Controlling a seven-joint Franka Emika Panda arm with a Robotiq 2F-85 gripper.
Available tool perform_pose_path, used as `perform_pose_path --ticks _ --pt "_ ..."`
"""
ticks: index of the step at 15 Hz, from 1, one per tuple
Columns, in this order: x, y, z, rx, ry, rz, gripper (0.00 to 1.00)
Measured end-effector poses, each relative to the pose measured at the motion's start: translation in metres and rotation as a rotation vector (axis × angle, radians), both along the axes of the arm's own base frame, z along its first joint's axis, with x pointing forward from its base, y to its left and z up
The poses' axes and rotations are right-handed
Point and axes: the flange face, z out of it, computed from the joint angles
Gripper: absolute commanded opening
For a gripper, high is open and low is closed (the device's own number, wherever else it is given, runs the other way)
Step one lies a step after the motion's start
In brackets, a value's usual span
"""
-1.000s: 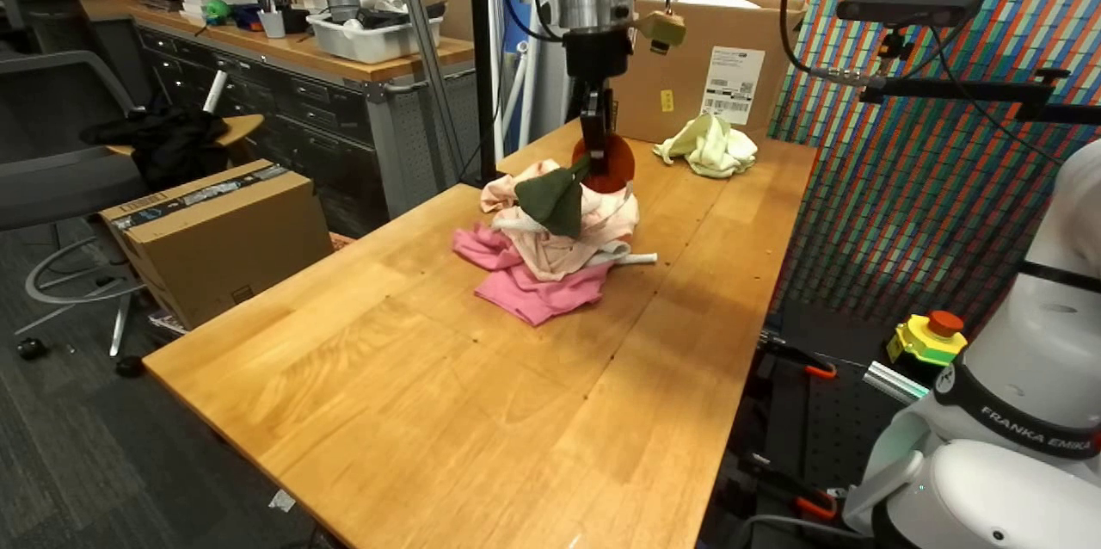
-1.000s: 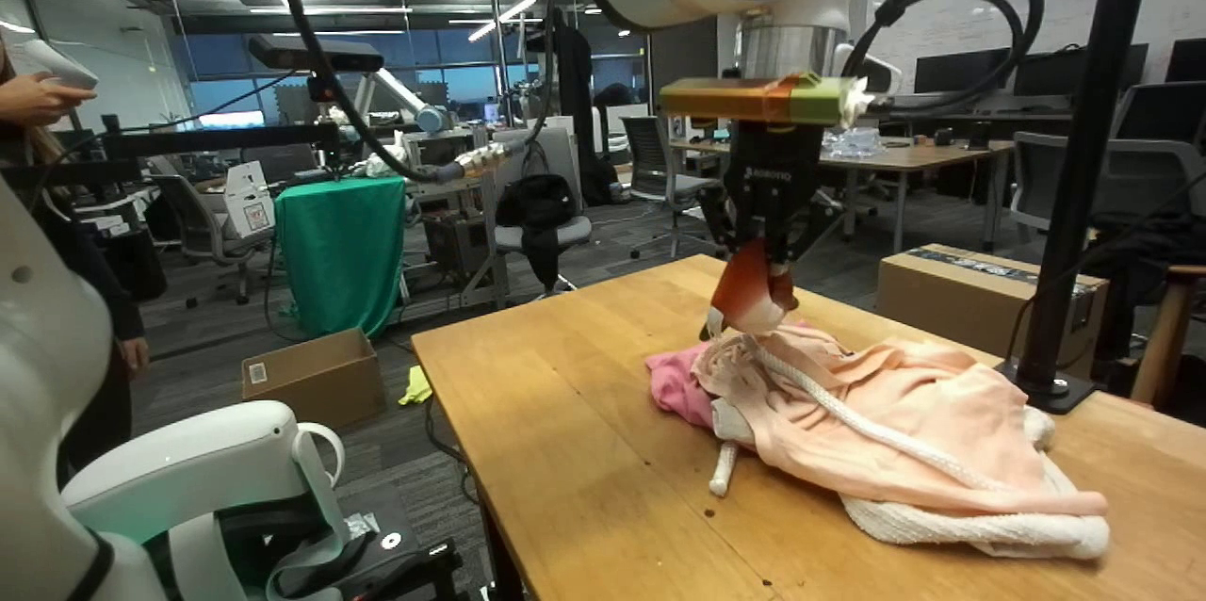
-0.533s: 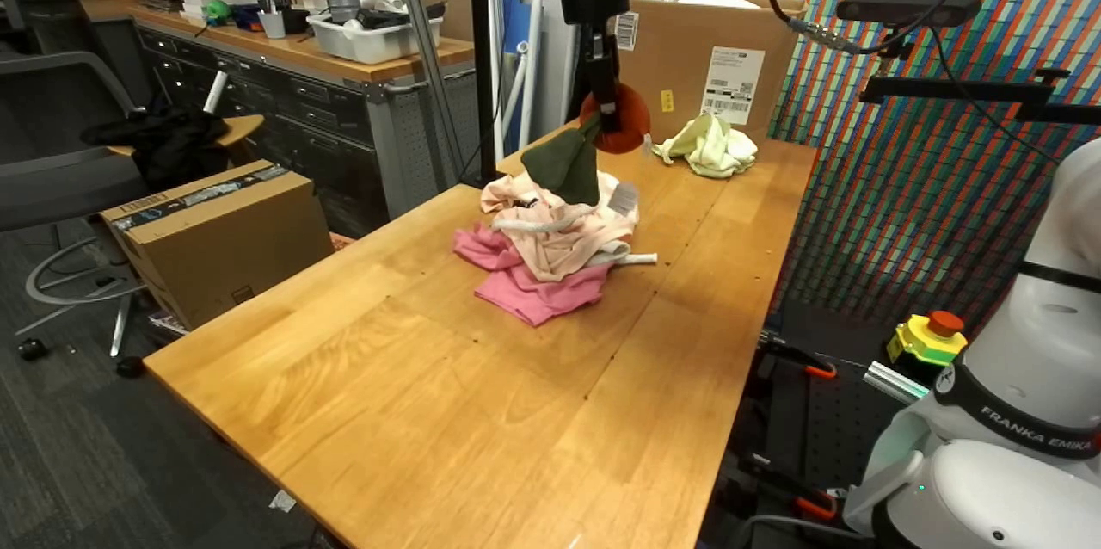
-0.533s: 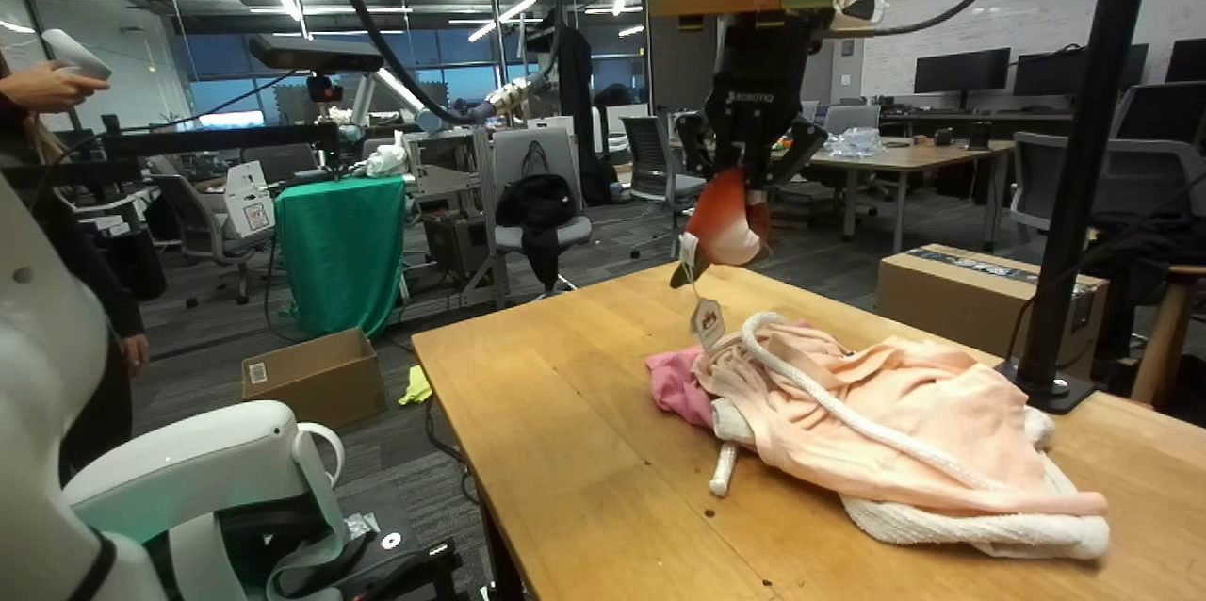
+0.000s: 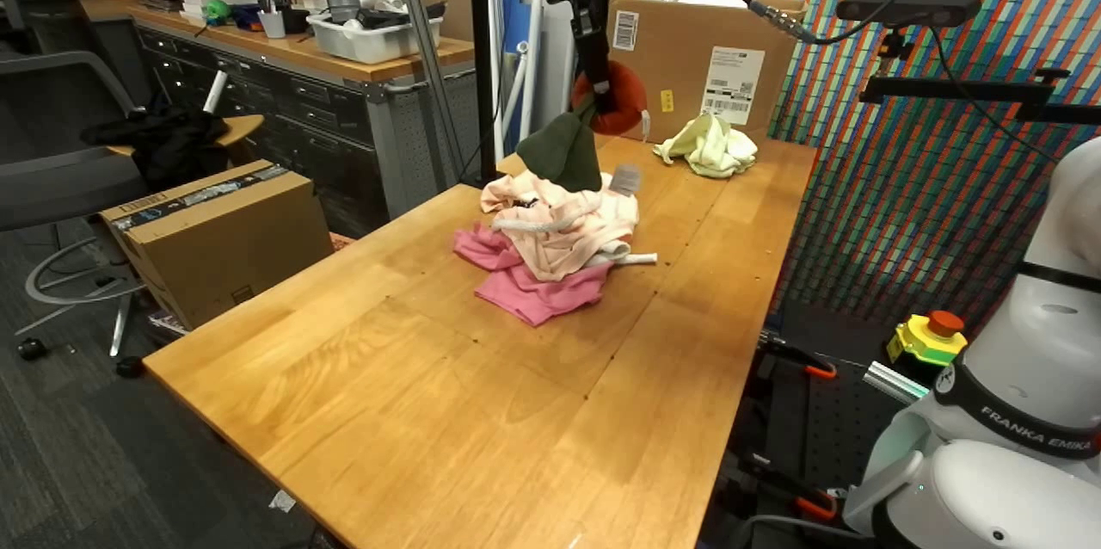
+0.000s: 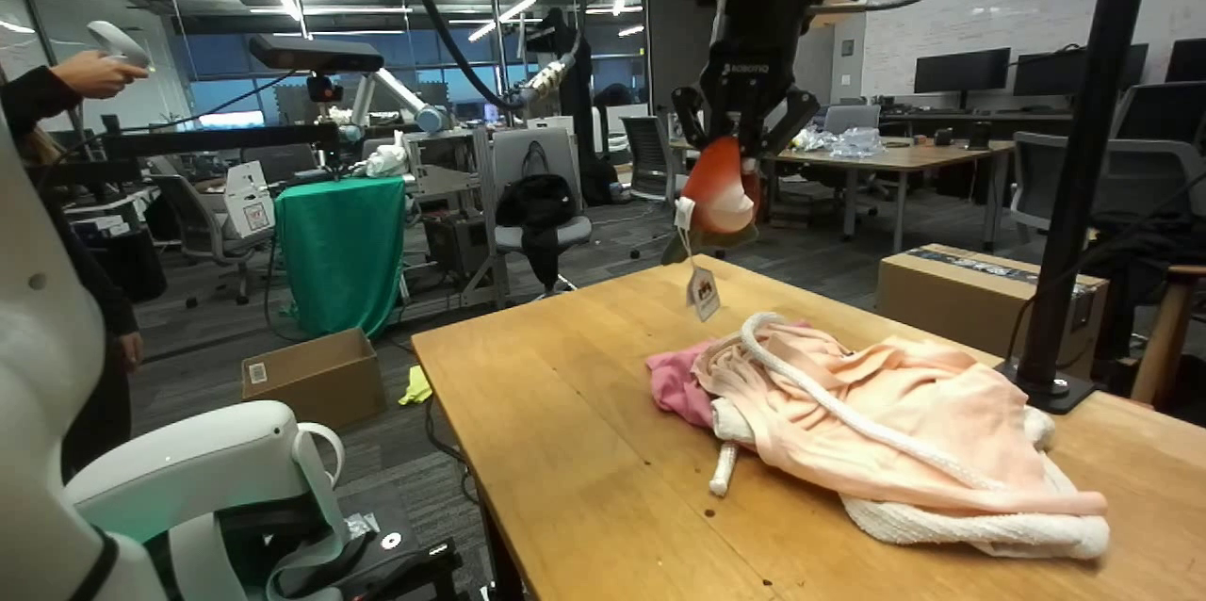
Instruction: Pick up the cloths and put them around the table.
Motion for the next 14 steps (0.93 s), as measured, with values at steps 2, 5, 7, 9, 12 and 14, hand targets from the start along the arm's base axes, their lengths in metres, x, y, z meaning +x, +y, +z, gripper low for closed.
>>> perform_pose_path --ticks 2,5,7,9,12,14 --pt "0.007 0.014 0.001 -0.012 0.016 0.032 0.1" --pt "0.02 0.039 -0.001 -0.029 0.037 0.085 0.1" --pt "0.028 0.056 -0.004 -0.036 0.049 0.118 0.1" --pt "0.038 0.072 -0.007 -0.034 0.058 0.149 0.1" --pt "0.053 0.095 -0.014 -0.019 0.069 0.194 0.1" --pt "0.063 0.108 -0.019 -0.006 0.068 0.225 0.1"
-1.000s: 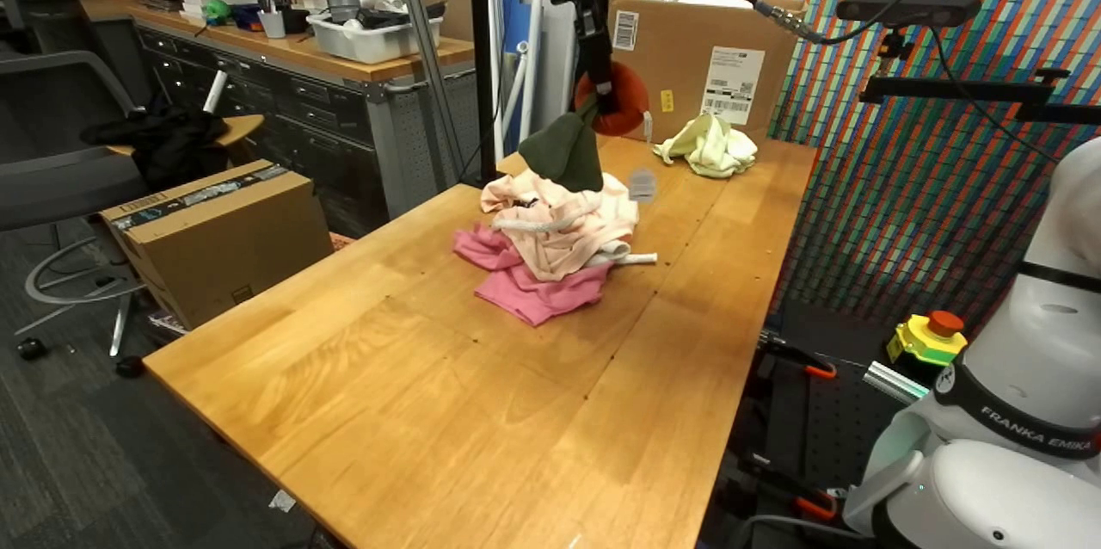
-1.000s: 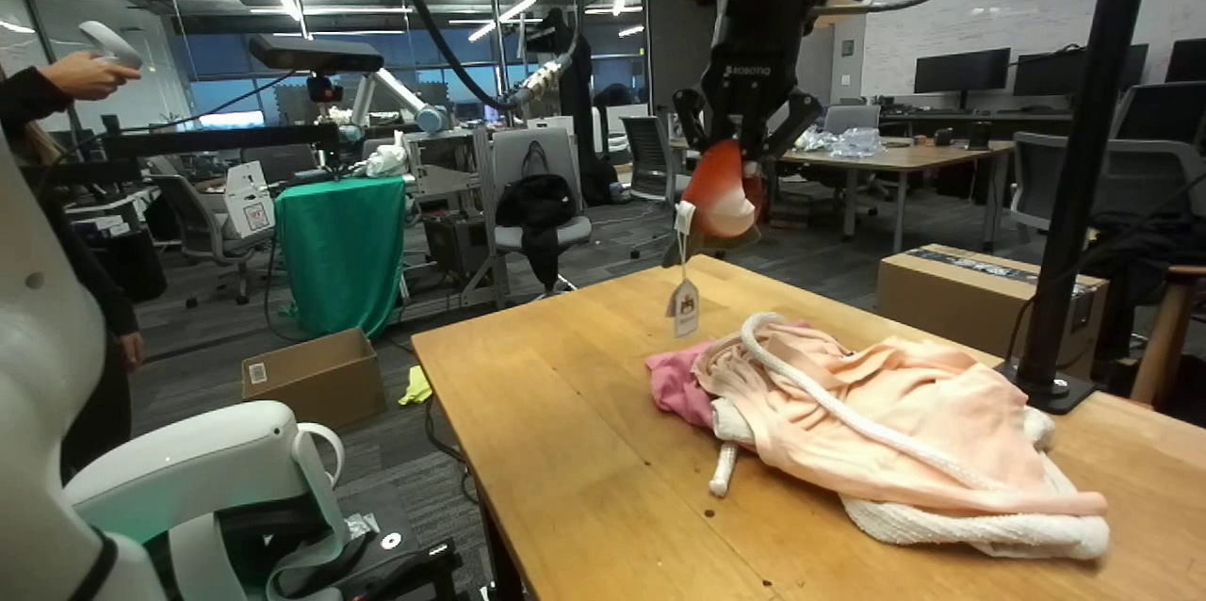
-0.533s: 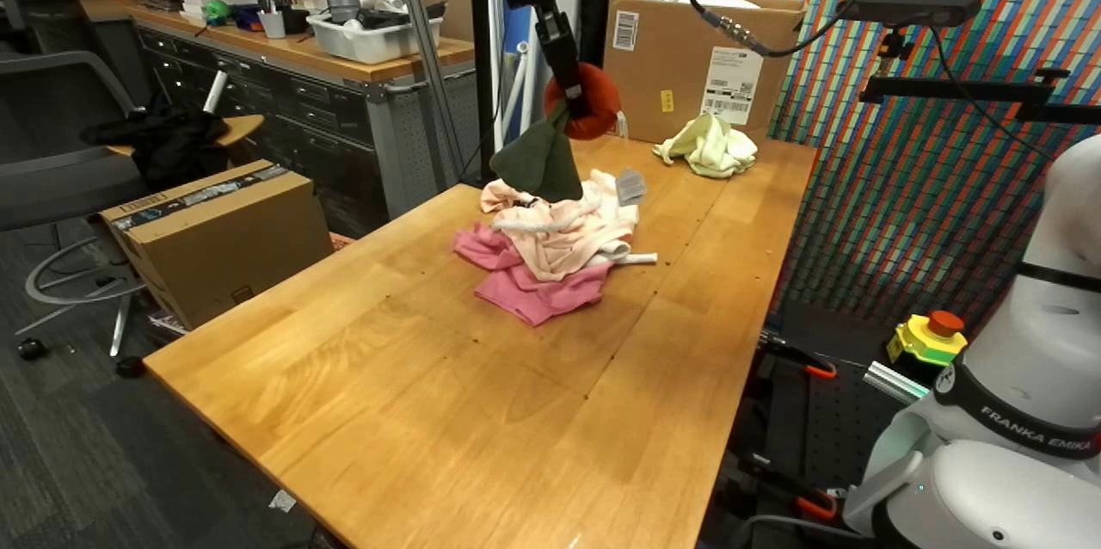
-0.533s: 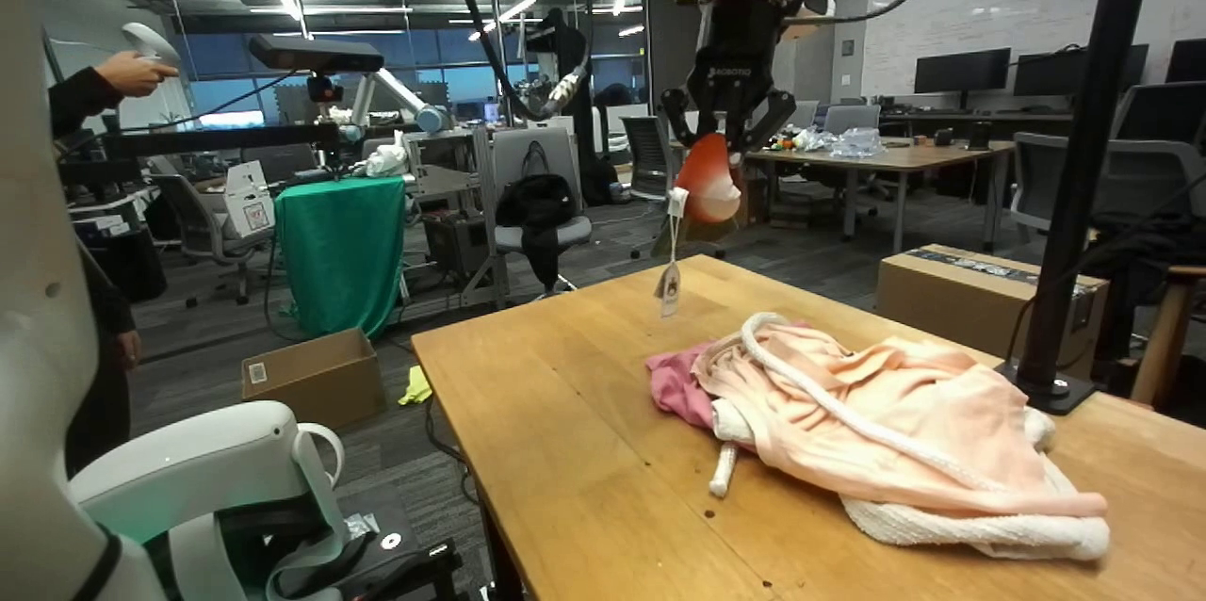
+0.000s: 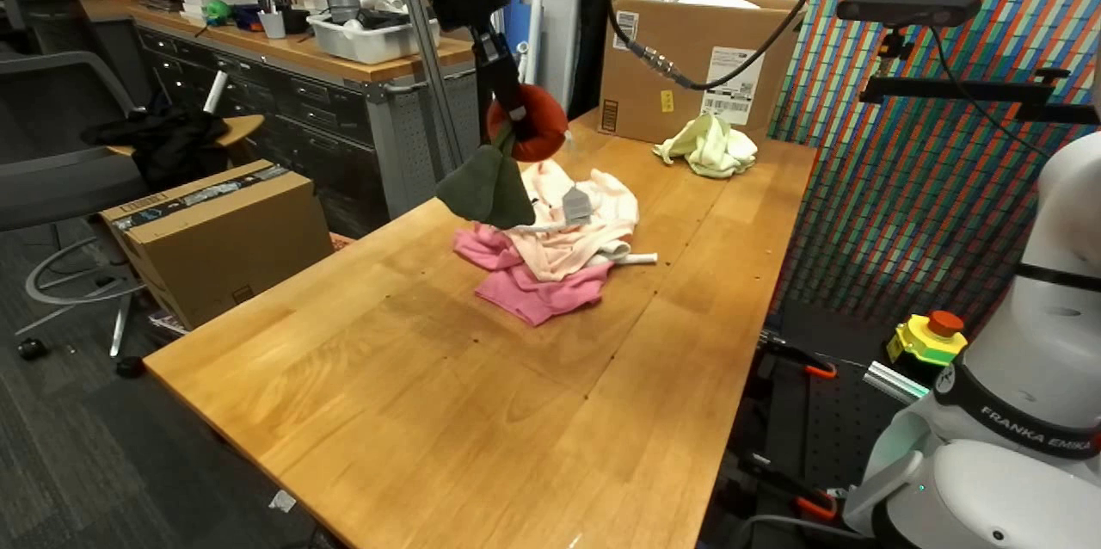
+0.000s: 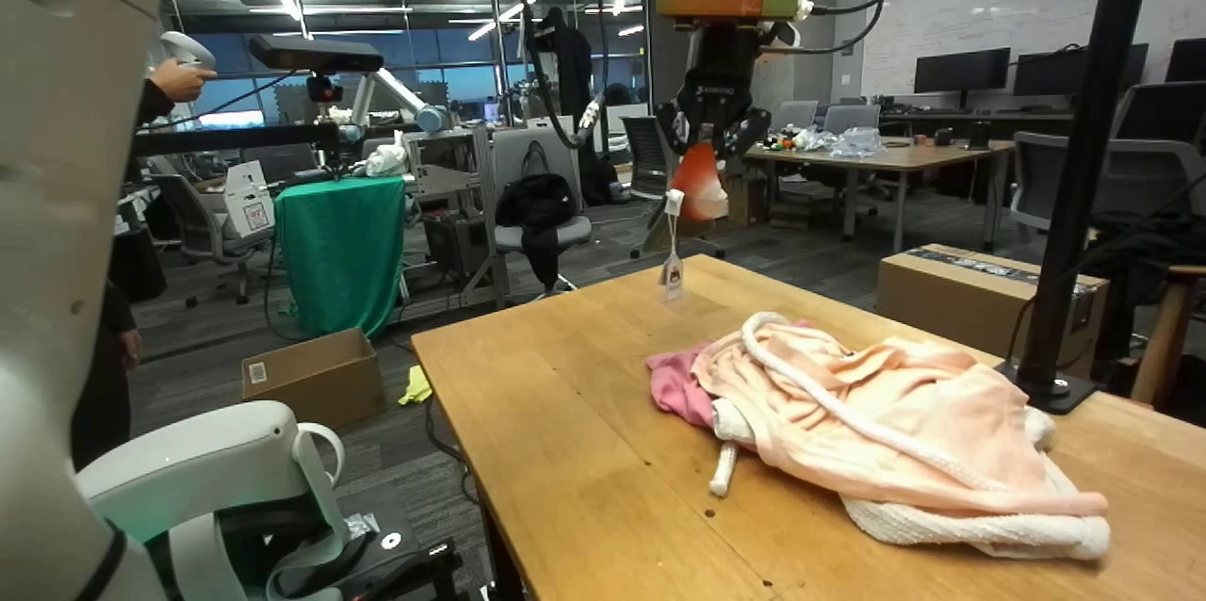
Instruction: Pick up the cloths and put them around the table.
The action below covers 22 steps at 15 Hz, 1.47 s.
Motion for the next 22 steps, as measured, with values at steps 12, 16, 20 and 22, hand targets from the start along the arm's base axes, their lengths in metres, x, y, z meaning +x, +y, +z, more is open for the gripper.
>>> perform_pose_path --ticks 12,16,20,22 --pt "0.065 0.062 -0.041 0.094 -0.155 0.105 0.1" --pt "0.069 0.078 -0.051 0.097 -0.123 0.127 0.1" --pt "0.068 0.097 -0.069 0.08 -0.071 0.16 0.1" --pt "0.068 0.108 -0.079 0.069 -0.053 0.18 0.1"
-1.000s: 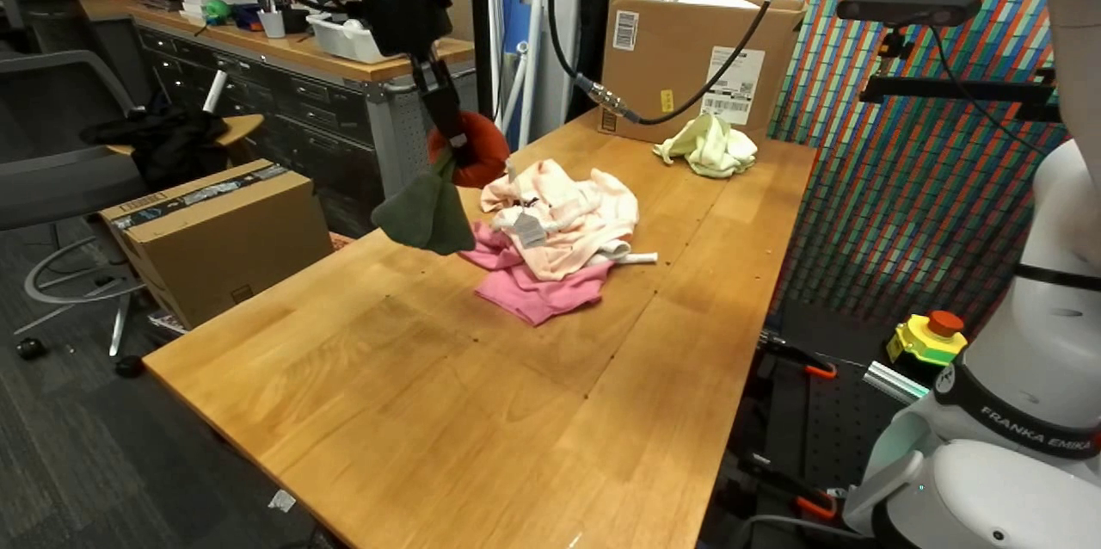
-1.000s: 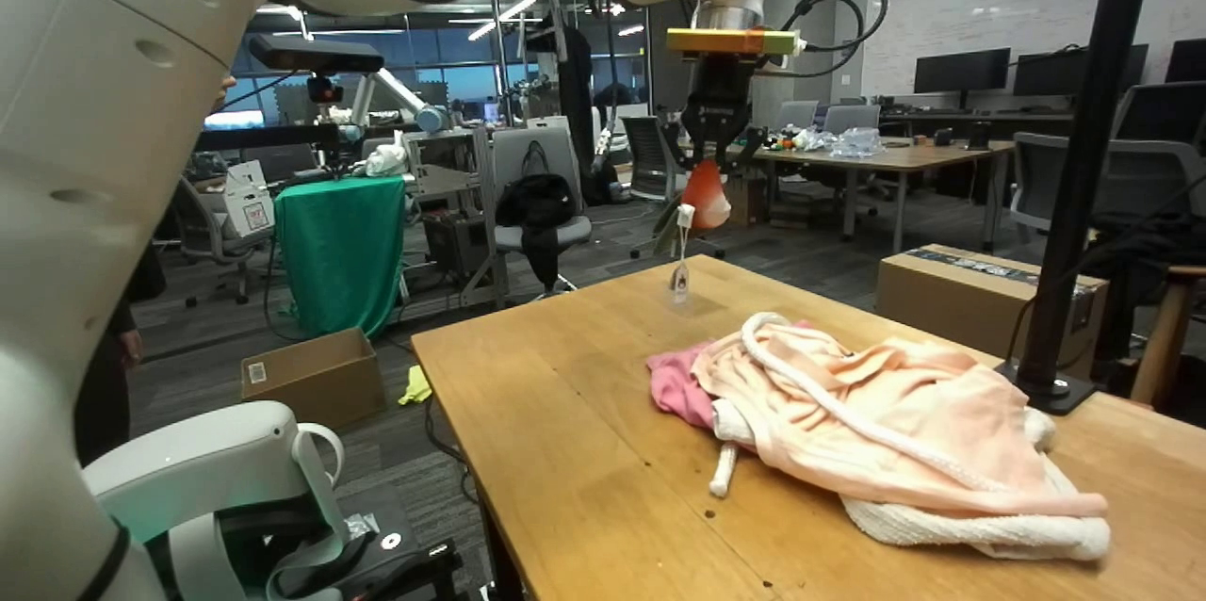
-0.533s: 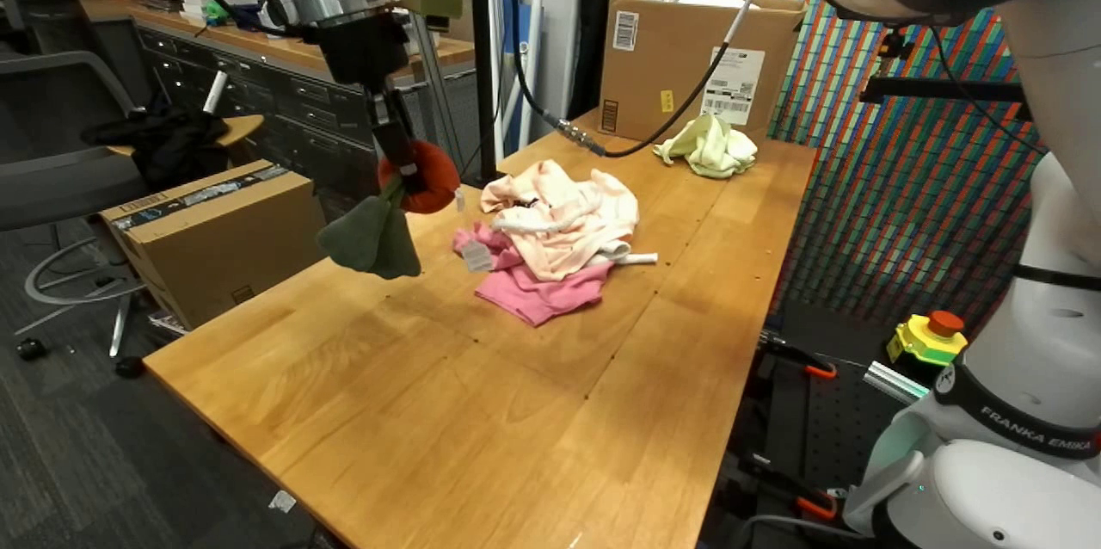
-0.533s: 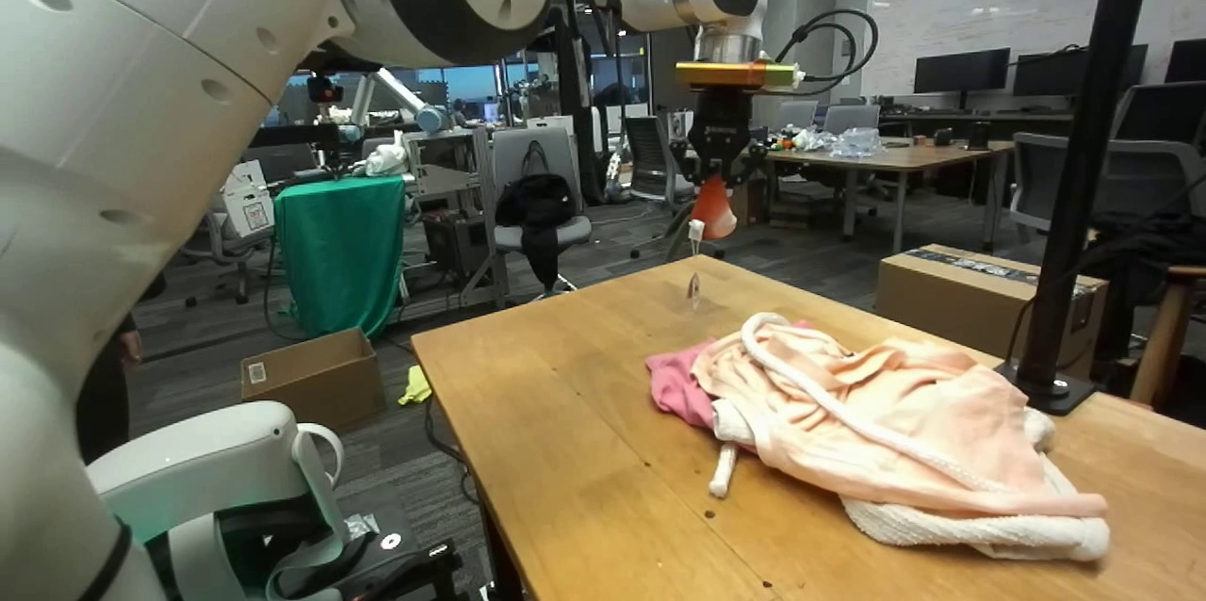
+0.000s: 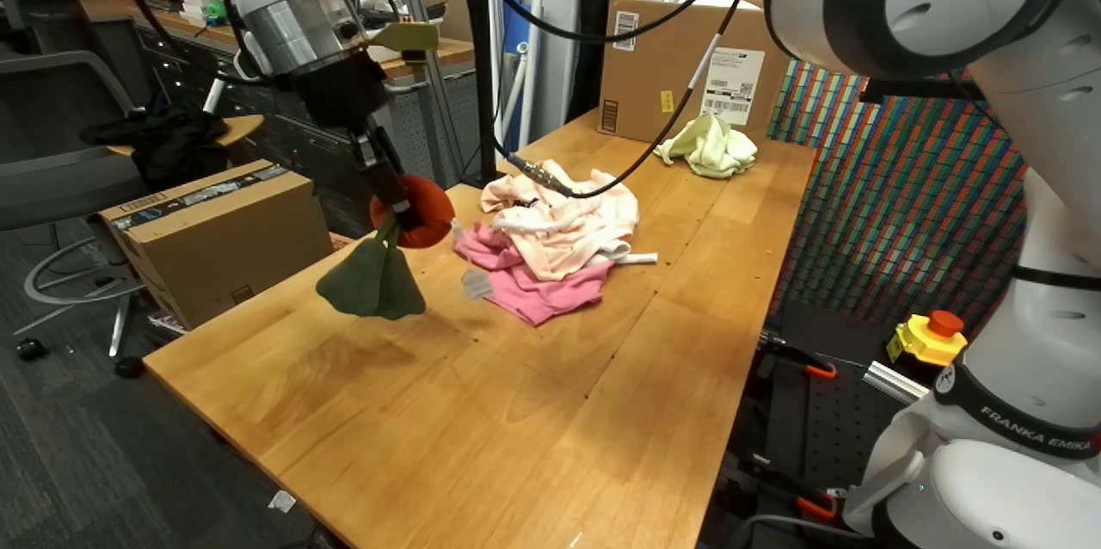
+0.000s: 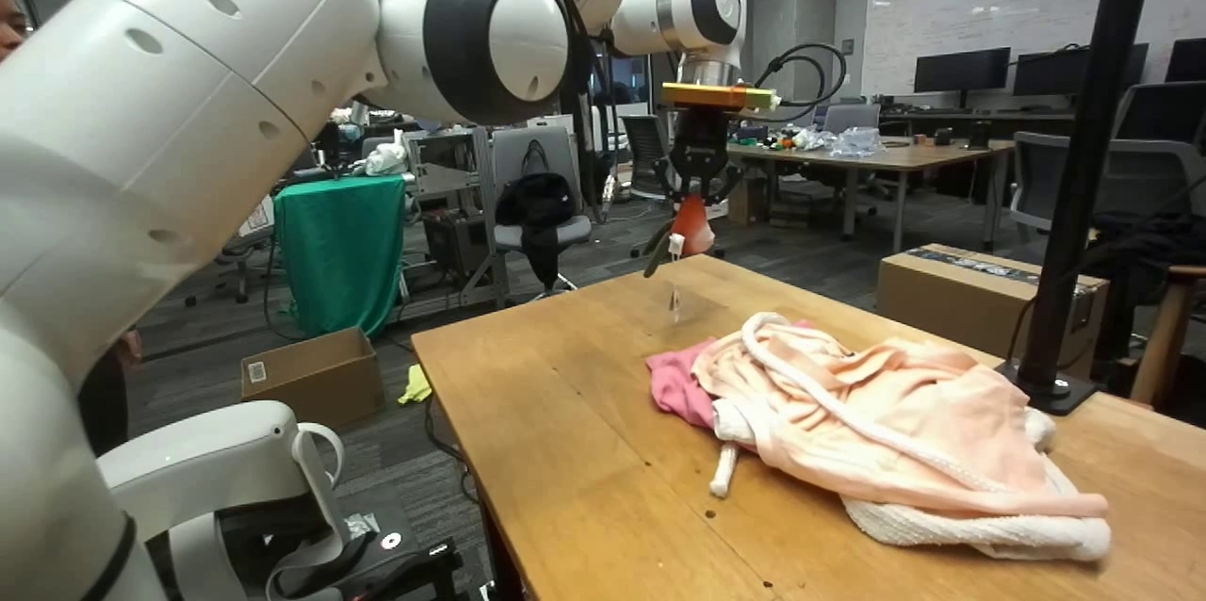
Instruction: Pick up the cloths and put them around the table.
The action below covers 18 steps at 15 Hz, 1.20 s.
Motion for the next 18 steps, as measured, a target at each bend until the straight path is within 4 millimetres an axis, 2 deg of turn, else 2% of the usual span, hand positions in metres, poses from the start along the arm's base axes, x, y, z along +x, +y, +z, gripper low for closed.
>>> perform_pose_path --ticks 3,7,14,18 --pt "0.003 0.014 -0.012 0.003 -0.005 0.022 0.1" --pt "0.02 0.028 -0.011 0.058 -0.121 0.015 0.09" --pt "0.052 0.043 -0.001 0.205 -0.364 -0.187 0.09" --pt "0.071 0.052 -0.017 0.281 -0.498 -0.317 0.09"
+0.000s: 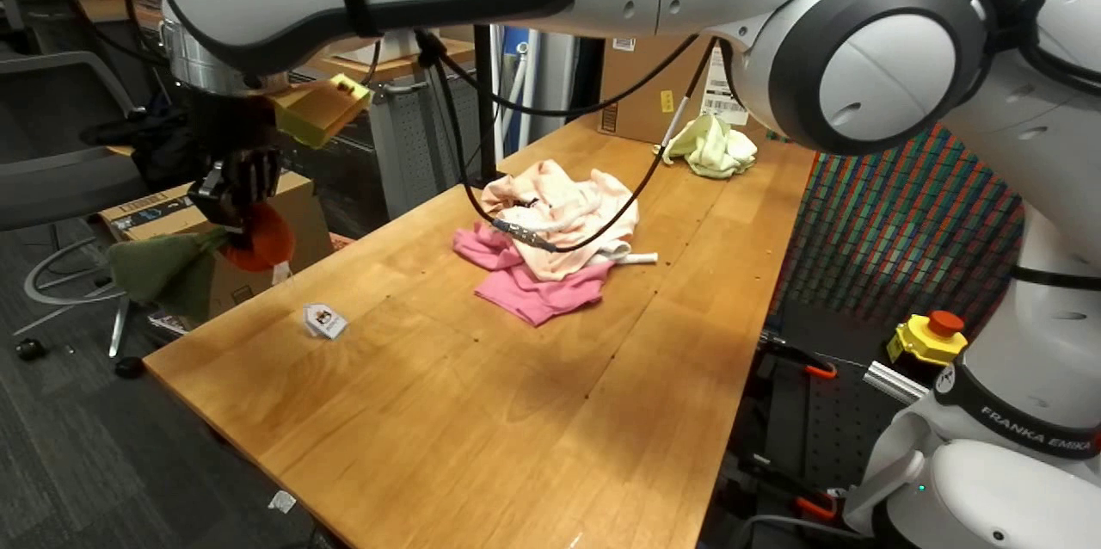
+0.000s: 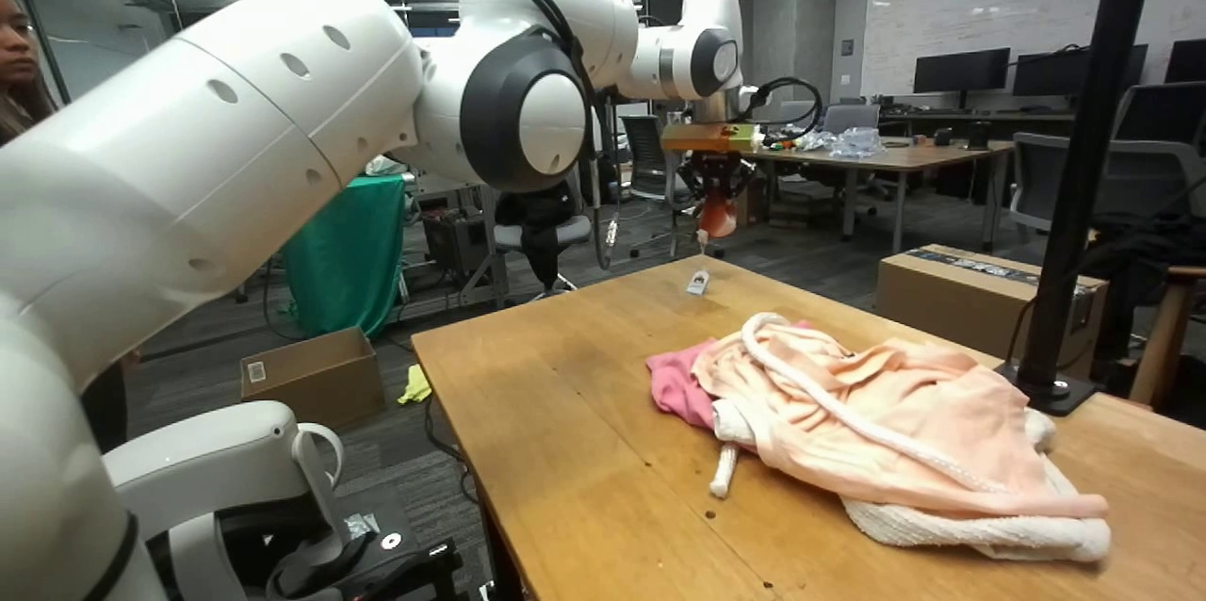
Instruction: Pick up the cloths and put them around the table.
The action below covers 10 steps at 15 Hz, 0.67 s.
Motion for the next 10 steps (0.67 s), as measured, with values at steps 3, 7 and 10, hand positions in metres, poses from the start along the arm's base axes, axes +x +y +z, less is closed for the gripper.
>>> perform_pose_path --ticks 3,7,10 --pt "0.008 0.005 -0.028 0.041 -0.041 -0.065 0.09" --pt "0.003 0.007 -0.073 0.03 0.02 -0.095 0.09" --pt "-0.004 0.009 -0.093 0.04 0.071 -0.1 0.09"
